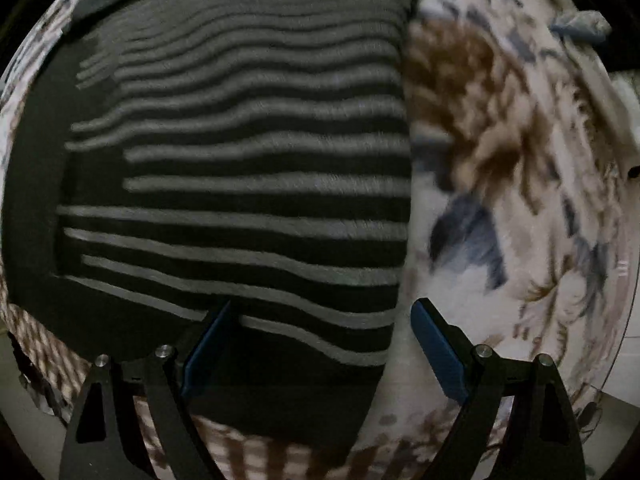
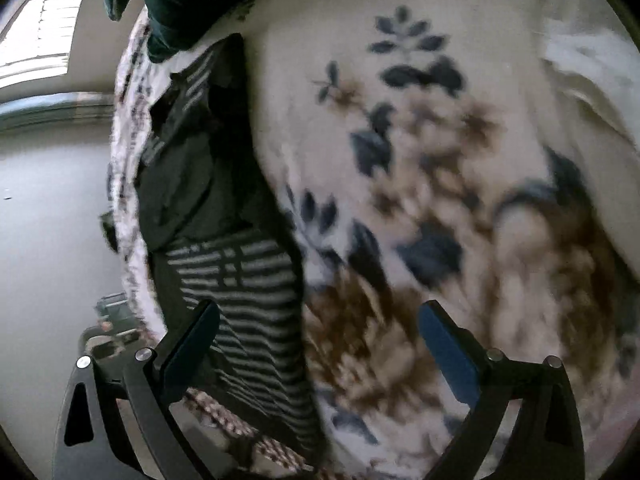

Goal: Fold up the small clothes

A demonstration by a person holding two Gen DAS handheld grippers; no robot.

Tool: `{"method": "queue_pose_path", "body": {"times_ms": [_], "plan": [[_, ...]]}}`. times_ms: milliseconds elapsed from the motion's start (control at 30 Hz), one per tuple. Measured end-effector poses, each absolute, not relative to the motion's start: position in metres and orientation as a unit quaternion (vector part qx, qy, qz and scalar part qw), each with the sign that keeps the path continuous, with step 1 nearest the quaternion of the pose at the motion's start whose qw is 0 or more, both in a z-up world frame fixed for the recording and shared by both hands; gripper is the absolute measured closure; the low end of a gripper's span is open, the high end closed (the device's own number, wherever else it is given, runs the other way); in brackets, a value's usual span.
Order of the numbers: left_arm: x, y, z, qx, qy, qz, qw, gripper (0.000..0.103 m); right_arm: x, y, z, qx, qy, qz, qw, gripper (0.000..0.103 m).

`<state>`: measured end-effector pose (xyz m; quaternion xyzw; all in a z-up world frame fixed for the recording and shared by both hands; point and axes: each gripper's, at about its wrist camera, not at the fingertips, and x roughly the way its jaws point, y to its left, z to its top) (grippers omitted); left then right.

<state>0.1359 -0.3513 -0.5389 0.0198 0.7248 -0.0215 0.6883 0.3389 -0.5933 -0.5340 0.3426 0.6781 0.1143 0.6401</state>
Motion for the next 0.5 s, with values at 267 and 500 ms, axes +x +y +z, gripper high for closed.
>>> {"method": "queue_pose_path", "body": {"times_ms": [267,500], "plan": [[0.148,-0.360,-0.544,0.036,0.691,-0.023,0.722,0.020,0.437,-0.565,-0.574,0.385,0.643,0.166,0.641,0.002],[0.166,-0.350,-0.520,0.031,0.635,-0.043,0.771,0.096,0.522,-0.536,-0.593,0.396,0.611,0.180,0.661,0.020]]}}
